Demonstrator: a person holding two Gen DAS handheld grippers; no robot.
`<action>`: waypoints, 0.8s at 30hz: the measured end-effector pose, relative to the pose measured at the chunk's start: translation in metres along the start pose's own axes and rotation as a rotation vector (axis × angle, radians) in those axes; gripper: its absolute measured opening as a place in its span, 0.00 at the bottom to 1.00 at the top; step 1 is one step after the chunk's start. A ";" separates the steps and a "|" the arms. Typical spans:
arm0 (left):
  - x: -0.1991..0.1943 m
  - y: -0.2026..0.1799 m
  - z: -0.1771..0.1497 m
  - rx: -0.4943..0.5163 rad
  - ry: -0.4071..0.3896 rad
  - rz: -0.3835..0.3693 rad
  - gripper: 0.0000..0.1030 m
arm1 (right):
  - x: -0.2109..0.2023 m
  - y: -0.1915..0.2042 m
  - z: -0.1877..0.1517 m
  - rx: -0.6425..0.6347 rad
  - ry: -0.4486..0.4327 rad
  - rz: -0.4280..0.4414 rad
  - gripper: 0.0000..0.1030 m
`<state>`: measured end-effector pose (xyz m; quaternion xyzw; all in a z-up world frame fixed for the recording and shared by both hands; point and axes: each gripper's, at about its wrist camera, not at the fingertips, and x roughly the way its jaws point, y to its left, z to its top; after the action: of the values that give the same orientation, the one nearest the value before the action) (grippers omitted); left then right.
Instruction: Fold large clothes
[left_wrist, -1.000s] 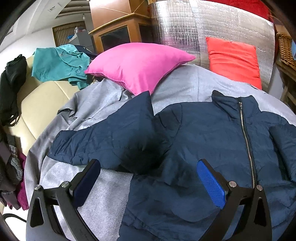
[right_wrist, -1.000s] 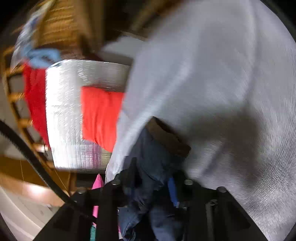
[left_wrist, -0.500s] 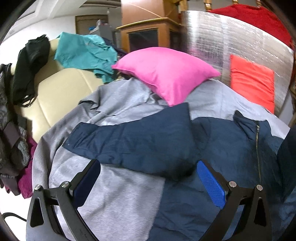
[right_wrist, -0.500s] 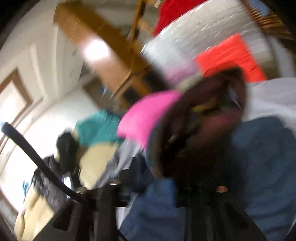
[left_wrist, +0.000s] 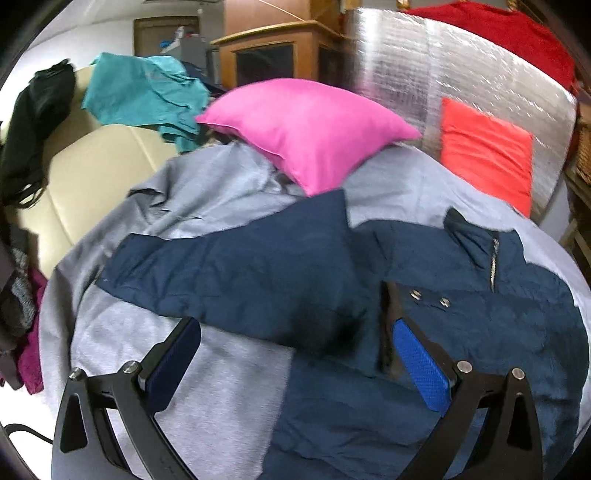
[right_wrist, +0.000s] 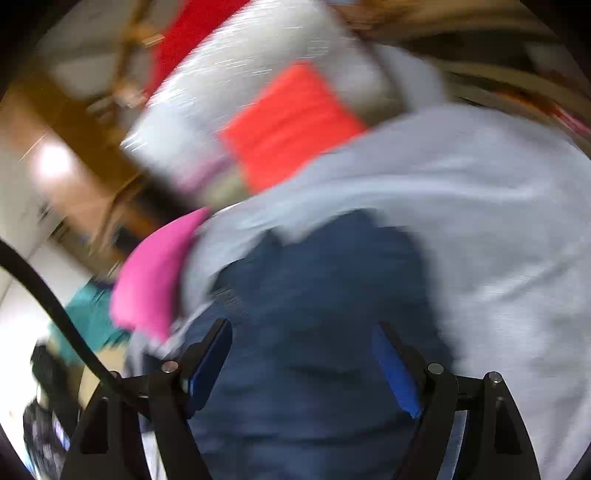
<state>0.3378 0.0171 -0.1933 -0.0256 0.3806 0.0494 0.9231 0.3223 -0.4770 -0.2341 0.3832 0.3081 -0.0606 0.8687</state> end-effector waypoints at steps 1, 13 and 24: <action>0.002 -0.006 -0.001 0.013 0.008 -0.006 1.00 | -0.001 -0.010 0.005 0.030 0.000 -0.019 0.75; 0.066 -0.080 -0.025 0.207 0.210 0.117 1.00 | 0.078 -0.042 0.011 0.040 0.188 -0.050 0.23; 0.047 -0.081 -0.023 0.203 0.159 0.094 1.00 | 0.029 -0.012 -0.007 -0.074 0.129 -0.140 0.18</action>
<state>0.3639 -0.0616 -0.2415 0.0819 0.4563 0.0517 0.8845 0.3382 -0.4764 -0.2627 0.3316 0.3914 -0.0849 0.8542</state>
